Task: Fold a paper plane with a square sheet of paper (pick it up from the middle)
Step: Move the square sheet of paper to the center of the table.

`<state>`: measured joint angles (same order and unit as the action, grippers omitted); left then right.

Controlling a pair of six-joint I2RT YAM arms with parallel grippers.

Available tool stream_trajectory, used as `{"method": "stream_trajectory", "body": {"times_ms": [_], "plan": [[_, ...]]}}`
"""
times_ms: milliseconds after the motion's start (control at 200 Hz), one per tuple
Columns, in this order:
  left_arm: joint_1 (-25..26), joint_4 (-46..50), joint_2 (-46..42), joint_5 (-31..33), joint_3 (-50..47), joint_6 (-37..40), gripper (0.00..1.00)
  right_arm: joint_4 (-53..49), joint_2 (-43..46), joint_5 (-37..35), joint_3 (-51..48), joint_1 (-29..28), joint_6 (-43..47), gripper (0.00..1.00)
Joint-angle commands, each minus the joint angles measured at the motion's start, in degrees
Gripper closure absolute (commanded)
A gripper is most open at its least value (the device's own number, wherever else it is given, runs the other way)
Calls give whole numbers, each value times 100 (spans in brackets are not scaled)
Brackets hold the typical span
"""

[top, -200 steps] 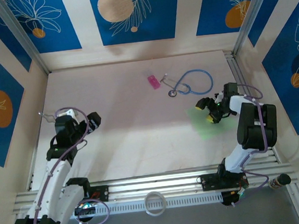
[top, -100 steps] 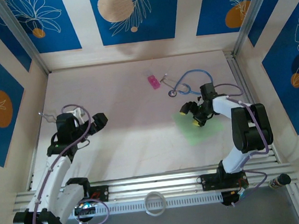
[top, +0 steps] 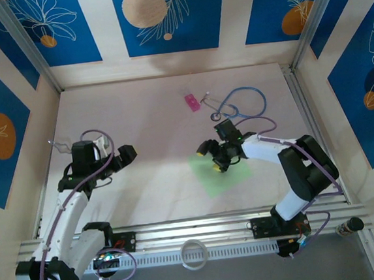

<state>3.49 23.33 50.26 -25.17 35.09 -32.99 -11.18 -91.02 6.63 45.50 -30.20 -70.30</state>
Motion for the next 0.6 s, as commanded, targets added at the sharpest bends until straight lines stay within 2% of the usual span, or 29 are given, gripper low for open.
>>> {"method": "stream_trajectory", "body": {"times_ms": [0,85,185,370,595], "plan": [[-19,175,36,-342,217,91,0,-113,18,-72,422,-94,-97,19],[-8,156,50,-513,226,113,0,-727,67,-311,791,57,634,19],[11,154,110,-737,244,179,0,-1102,28,-104,985,345,1630,20],[130,95,348,-986,301,207,0,-1017,-137,919,909,749,3132,23],[260,-240,346,-1052,248,91,0,-1757,-660,473,1226,666,3876,23]]}}
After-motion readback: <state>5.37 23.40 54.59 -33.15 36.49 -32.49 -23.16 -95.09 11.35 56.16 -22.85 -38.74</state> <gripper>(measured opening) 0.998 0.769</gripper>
